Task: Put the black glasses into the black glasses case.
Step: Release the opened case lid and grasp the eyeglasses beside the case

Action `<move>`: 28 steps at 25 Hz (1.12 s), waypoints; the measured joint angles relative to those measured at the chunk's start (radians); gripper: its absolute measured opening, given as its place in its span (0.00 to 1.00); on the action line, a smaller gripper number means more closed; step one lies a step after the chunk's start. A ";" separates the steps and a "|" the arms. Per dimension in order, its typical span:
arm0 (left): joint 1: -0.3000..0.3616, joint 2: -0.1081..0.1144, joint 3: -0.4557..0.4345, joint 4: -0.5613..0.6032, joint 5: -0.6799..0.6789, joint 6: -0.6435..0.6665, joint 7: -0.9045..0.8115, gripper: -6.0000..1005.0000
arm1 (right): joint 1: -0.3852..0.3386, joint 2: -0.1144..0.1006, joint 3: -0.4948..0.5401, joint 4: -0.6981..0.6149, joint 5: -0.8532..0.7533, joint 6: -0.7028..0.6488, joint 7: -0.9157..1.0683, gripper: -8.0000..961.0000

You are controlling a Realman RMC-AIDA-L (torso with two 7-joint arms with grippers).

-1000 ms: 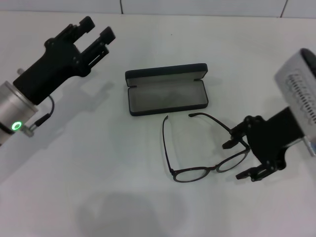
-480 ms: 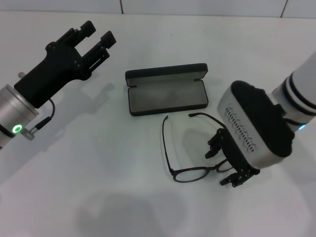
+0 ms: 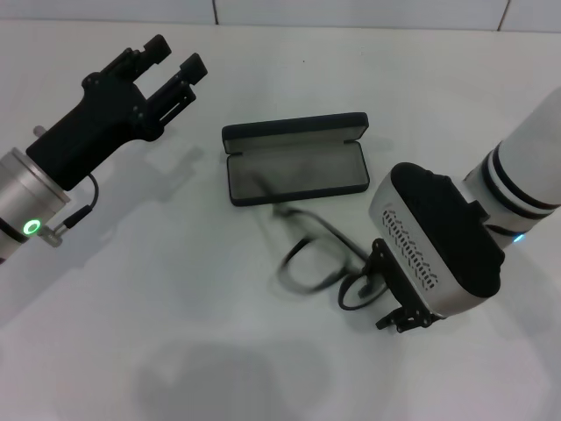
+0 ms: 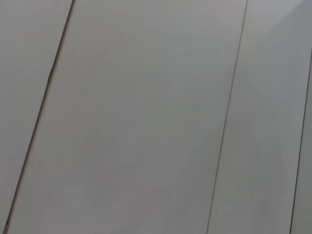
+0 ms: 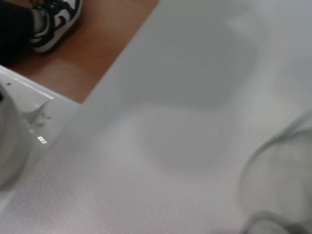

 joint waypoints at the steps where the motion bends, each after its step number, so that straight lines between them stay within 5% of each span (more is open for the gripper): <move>1: 0.000 0.000 0.000 0.000 0.000 0.000 0.000 0.64 | 0.001 0.000 -0.002 0.000 0.002 -0.001 0.000 0.48; 9: -0.001 0.000 0.000 0.000 0.000 0.000 0.002 0.64 | 0.007 0.000 0.010 -0.013 0.004 0.000 0.021 0.43; 14: 0.006 0.003 0.000 -0.002 -0.001 0.000 -0.003 0.64 | -0.016 -0.006 0.144 -0.074 -0.005 -0.002 0.071 0.43; 28: -0.009 0.024 0.000 -0.009 -0.002 0.004 -0.092 0.64 | -0.200 -0.006 0.223 -0.203 0.069 0.051 -0.025 0.48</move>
